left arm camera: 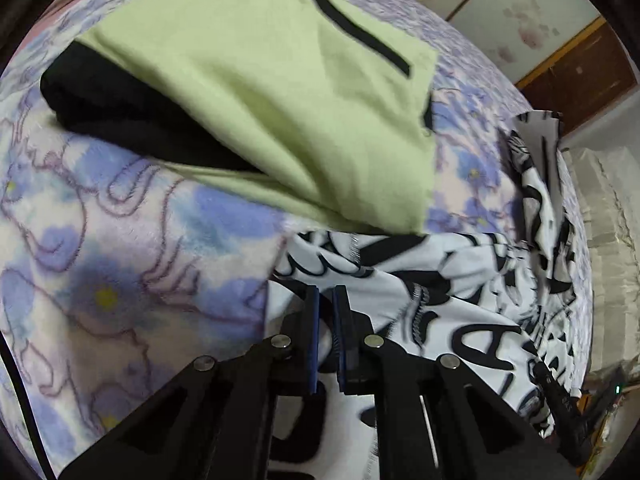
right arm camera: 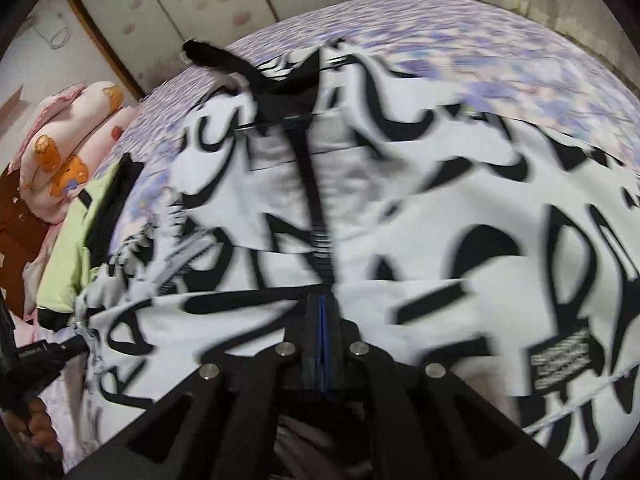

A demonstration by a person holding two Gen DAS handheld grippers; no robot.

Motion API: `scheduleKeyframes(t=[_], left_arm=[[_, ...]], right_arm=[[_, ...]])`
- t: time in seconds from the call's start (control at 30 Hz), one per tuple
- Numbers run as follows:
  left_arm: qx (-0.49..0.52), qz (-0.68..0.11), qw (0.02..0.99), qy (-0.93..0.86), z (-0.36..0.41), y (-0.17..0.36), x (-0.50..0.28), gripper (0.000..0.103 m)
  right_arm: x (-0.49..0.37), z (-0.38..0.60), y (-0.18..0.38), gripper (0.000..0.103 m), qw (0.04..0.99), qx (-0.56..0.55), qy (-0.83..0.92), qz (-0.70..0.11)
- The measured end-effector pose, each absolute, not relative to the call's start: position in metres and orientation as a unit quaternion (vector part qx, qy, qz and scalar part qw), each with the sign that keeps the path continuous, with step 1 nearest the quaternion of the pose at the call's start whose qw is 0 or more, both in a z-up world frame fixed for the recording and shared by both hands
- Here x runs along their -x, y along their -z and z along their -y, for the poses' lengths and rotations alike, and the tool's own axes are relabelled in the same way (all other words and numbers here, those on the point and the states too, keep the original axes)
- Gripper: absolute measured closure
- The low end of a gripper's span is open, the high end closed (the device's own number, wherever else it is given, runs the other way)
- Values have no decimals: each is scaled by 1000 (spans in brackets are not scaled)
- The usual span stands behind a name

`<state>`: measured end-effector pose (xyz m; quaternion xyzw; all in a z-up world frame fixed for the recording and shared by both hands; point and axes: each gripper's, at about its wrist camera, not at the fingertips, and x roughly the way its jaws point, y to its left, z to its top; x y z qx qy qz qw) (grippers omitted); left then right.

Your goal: Fold large clothes

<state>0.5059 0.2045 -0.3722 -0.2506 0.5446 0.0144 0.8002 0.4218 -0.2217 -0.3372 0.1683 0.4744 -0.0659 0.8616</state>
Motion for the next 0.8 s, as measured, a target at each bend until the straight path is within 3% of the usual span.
scheduleKeyframes(t=[0.17,0.37,0.53,0.6,0.67,0.8], left_arm=[[231,-551,802,-26,-199,385,-509,97],[138,-560,814,-65,-167,368,-511,96],[159,-544,822,-49,-141,328,-487,95],[156,-533,830,-53,-120,310,-471,83],[151,-525,834,-79,-91,297,-451,64],[152,-527,832,-87,-27,289,-407,59]], right_arm=[[-413,239,359,103,863,-246,82,-433],[-415,242,361,103,864,-249,80,-430],[-405,235,337,103,868,-186,45,-457],[-391,235,327,100,873,-182,19,-452],[-371,242,321,100,870,-190,2,-454],[-321,266,321,100,843,-220,-13,-490]])
